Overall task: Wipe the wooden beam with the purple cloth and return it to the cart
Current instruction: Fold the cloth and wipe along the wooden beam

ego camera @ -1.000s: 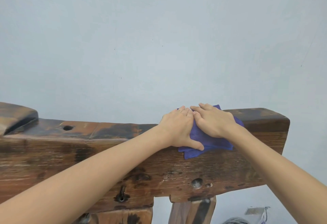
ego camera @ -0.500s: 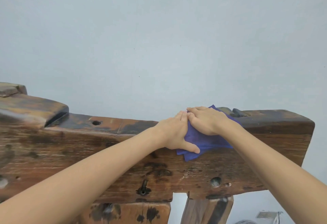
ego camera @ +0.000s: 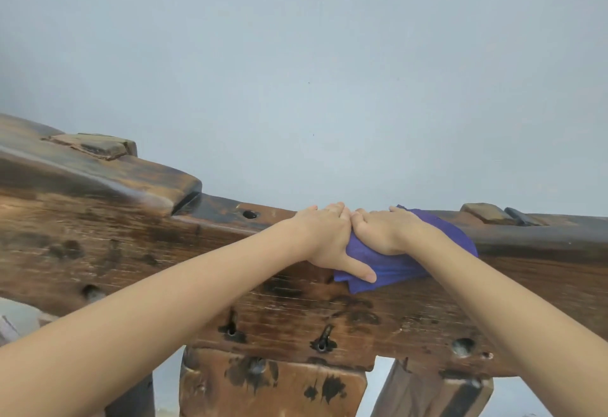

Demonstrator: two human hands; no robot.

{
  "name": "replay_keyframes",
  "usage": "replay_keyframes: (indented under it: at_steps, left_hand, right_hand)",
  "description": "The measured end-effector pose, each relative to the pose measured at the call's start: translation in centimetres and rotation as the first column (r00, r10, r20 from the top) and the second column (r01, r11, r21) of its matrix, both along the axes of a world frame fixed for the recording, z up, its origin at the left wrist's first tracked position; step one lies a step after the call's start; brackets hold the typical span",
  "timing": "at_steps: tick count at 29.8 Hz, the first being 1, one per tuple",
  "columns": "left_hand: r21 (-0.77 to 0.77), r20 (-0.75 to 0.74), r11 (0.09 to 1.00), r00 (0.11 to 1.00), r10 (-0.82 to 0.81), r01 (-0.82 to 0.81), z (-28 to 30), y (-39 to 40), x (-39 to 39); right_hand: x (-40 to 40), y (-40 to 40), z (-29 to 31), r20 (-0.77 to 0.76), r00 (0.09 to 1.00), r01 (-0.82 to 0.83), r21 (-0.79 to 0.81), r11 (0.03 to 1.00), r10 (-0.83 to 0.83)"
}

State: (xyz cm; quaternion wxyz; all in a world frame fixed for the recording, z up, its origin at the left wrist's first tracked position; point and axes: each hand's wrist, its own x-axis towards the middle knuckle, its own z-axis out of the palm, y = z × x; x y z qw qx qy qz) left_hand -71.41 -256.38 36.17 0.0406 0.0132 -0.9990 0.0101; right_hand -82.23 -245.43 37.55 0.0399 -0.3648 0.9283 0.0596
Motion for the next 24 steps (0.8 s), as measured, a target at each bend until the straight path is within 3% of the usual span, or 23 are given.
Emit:
replay_keyframes:
  at_steps: [3,8,12,17,21,24]
  left_hand:
    - [0.035,0.046,0.997,0.996,0.071,-0.073,-0.1,-1.8,1.3]
    - [0.021,0.067,0.985,0.983,0.170,-0.171,-0.4,-3.8,2.9]
    - [0.103,-0.016,0.988,0.993,0.117,-0.115,-0.9,-5.8,4.6]
    - [0.320,0.001,0.942,0.995,0.103,-0.098,0.5,-7.1,5.8]
    - [0.555,-0.031,0.828,0.993,0.113,-0.077,1.1,-8.6,6.9]
    - [0.644,-0.030,0.760,0.991,0.134,-0.084,2.2,-9.8,8.2]
  right_hand:
    - [0.7,-1.8,-0.4,0.128,0.990,-0.034,-0.146,0.989,0.053]
    - [2.1,-4.1,-0.7,0.123,0.990,-0.040,-0.199,0.979,0.065]
    - [3.4,-6.3,-1.0,0.115,0.991,-0.038,-0.223,0.974,0.066]
    - [5.1,-8.6,-0.8,0.106,0.993,-0.028,-0.221,0.975,0.052]
    - [6.7,-10.2,-0.7,0.111,0.993,-0.021,-0.240,0.971,0.049]
    - [8.7,-12.2,-0.5,0.071,0.995,-0.056,-0.137,0.989,0.066]
